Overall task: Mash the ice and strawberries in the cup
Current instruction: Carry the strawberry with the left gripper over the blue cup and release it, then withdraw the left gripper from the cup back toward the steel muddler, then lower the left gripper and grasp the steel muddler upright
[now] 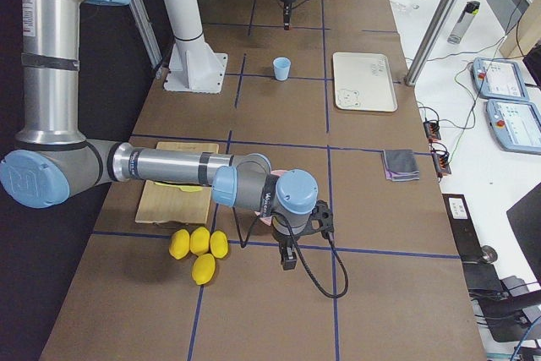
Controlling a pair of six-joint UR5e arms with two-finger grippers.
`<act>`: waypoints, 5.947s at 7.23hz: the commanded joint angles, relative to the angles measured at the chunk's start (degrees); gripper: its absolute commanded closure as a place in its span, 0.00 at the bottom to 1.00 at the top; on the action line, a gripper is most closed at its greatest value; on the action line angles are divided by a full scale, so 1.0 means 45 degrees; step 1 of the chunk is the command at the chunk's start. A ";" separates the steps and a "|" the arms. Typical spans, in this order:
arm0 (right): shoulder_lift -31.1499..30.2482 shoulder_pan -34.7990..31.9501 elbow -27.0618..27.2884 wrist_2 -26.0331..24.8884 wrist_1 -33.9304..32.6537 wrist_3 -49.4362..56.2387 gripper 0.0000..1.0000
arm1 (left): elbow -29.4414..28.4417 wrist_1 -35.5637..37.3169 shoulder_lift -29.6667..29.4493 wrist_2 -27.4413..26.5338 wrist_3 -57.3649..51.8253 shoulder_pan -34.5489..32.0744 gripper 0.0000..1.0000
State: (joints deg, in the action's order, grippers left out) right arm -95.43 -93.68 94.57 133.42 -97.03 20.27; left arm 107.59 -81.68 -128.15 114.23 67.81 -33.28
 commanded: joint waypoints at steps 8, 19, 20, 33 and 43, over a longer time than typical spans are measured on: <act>-0.0122 -0.0021 -0.0001 0.0000 0.0000 0.0008 0.01 | -0.2502 -0.0150 -0.2421 -0.1302 0.1863 0.1458 0.00; -0.0141 -0.0041 -0.0040 -0.0058 0.0000 0.0047 0.01 | -0.0431 -0.0170 0.6301 0.2819 -1.3065 -0.7108 0.01; -0.0141 -0.0041 -0.0040 -0.0058 0.0000 0.0047 0.01 | -0.0567 -0.0731 0.7276 0.2780 -1.3057 -0.7271 0.01; -0.0141 -0.0236 -0.0001 -0.0078 0.0020 0.0067 0.01 | -0.6700 -0.9291 0.7774 0.2799 -0.9600 -0.7331 0.15; -0.0161 -0.0373 0.0019 -0.0117 0.0020 0.0125 0.01 | -0.6877 -0.9584 0.7715 0.2838 -0.9054 -0.6823 0.64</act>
State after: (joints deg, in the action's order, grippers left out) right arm -96.19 -95.38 94.66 132.92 -96.94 20.82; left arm 76.63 -124.73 -93.50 127.00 26.80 -64.08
